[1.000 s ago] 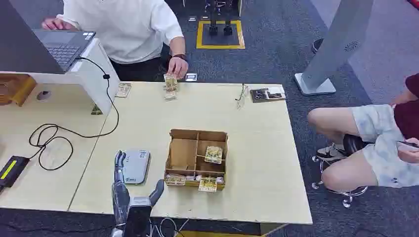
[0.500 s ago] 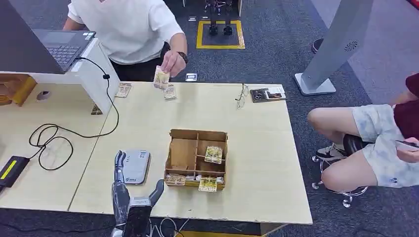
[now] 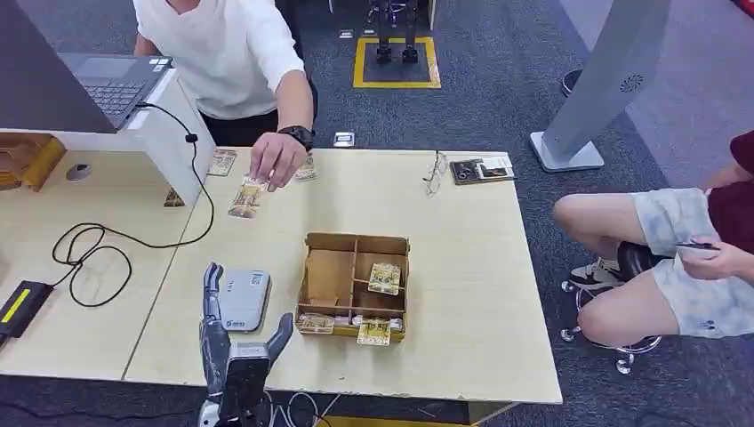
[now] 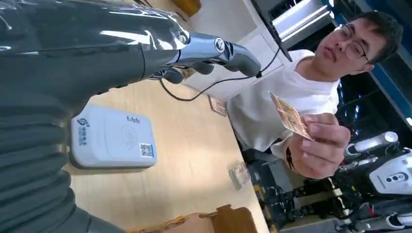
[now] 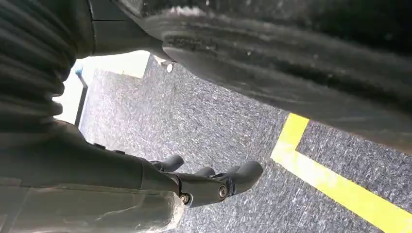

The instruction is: Pass the card to the sensor for recognition and then transmit it.

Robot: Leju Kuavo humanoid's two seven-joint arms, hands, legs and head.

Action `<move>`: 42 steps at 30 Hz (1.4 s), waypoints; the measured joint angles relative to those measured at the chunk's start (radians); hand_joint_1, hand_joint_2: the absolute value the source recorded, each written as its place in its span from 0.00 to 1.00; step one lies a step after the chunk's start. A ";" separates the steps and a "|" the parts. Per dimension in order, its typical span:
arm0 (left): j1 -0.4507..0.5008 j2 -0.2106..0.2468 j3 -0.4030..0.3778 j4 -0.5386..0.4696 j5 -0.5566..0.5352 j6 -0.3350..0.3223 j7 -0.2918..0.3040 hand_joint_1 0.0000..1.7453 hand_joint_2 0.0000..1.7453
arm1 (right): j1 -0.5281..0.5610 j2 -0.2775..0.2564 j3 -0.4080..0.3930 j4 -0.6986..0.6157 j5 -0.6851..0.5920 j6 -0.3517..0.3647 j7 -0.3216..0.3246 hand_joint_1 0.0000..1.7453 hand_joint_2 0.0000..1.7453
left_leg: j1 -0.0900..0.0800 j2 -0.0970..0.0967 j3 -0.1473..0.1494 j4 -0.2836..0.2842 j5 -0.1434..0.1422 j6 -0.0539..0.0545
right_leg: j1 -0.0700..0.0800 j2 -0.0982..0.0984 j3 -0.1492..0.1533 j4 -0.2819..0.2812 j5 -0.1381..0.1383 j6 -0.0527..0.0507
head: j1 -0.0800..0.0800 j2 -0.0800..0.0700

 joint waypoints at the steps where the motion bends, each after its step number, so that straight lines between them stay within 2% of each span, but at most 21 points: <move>1: -0.009 -0.002 0.001 0.003 -0.016 0.000 0.009 0.00 1.00 | 0.000 0.000 0.000 0.000 0.006 0.000 0.000 0.00 1.00 | 0.000 0.000 0.000 0.000 0.000 0.000 | 0.000 0.000 0.000 0.000 0.000 0.000 | 0.000 0.000; 3: -0.027 -0.018 0.021 0.007 -0.084 0.000 0.003 0.00 1.00 | -0.001 0.000 0.000 0.000 0.012 0.000 0.002 0.00 1.00 | 0.000 0.000 0.000 0.000 0.000 0.000 | 0.000 0.000 0.000 0.000 0.000 0.000 | 0.000 0.000; 5: -0.054 -0.049 0.075 0.012 -0.191 0.000 -0.026 0.00 1.00 | -0.002 0.000 0.000 0.000 0.023 0.000 0.009 0.00 1.00 | 0.000 0.000 0.000 0.000 0.000 0.000 | 0.000 0.000 0.000 0.000 0.001 0.000 | 0.001 0.000; 7: -0.077 -0.059 0.137 0.013 -0.273 0.000 -0.048 0.00 1.00 | -0.003 -0.001 0.002 0.001 0.033 0.004 0.011 0.00 1.00 | 0.000 0.001 0.001 0.000 0.000 0.000 | 0.000 0.001 0.000 0.000 0.001 0.000 | 0.000 0.000; 13: -0.149 -0.069 0.271 0.013 -0.384 0.000 -0.058 0.00 1.00 | -0.007 -0.009 0.020 0.006 0.038 0.014 0.013 0.00 1.00 | 0.000 0.001 0.001 0.000 0.001 -0.001 | 0.000 0.001 0.000 0.000 0.001 0.000 | 0.000 0.000; 14: -0.162 -0.071 0.291 0.013 -0.402 0.000 -0.058 0.00 0.00 | -0.007 -0.010 0.026 0.006 0.038 0.015 0.013 0.00 1.00 | 0.000 0.001 0.001 0.000 0.001 -0.001 | 0.000 0.001 0.000 0.001 0.001 0.000 | 0.000 0.000; 19: -0.205 -0.075 0.364 0.004 -0.476 0.000 -0.053 0.00 0.00 | -0.008 -0.016 0.045 0.011 0.038 0.023 0.014 0.00 1.00 | 0.000 0.001 0.001 0.000 0.001 -0.001 | 0.000 0.001 0.000 0.001 0.001 0.000 | 0.000 0.000; 20: -0.211 -0.075 0.377 0.000 -0.487 0.000 -0.053 0.00 1.00 | -0.008 -0.018 0.049 0.012 0.038 0.024 0.014 0.00 1.00 | 0.000 0.001 0.001 0.000 0.001 -0.001 | 0.000 0.001 0.000 0.001 0.001 0.000 | 0.000 0.000; 24: -0.222 -0.076 0.402 -0.006 -0.502 0.000 -0.053 0.00 1.00 | -0.009 -0.021 0.055 0.015 0.038 0.024 0.015 0.00 1.00 | 0.000 0.001 0.001 0.000 0.001 -0.001 | 0.000 0.001 0.000 0.001 0.001 0.000 | 0.000 0.000; 34: -0.223 -0.077 0.409 -0.009 -0.504 0.000 -0.045 0.00 1.00 | -0.013 -0.024 0.056 0.021 0.037 0.024 0.018 0.00 1.00 | 0.000 0.001 0.001 0.000 0.001 -0.001 | 0.000 0.001 0.000 0.000 0.001 0.000 | 0.000 0.000; 42: -0.223 -0.077 0.409 -0.009 -0.465 0.000 -0.053 0.00 1.00 | -0.013 -0.025 0.056 0.021 0.036 0.023 0.021 0.00 1.00 | 0.000 0.001 0.001 0.000 0.001 -0.001 | 0.000 0.001 0.000 0.001 0.001 0.000 | 0.000 0.000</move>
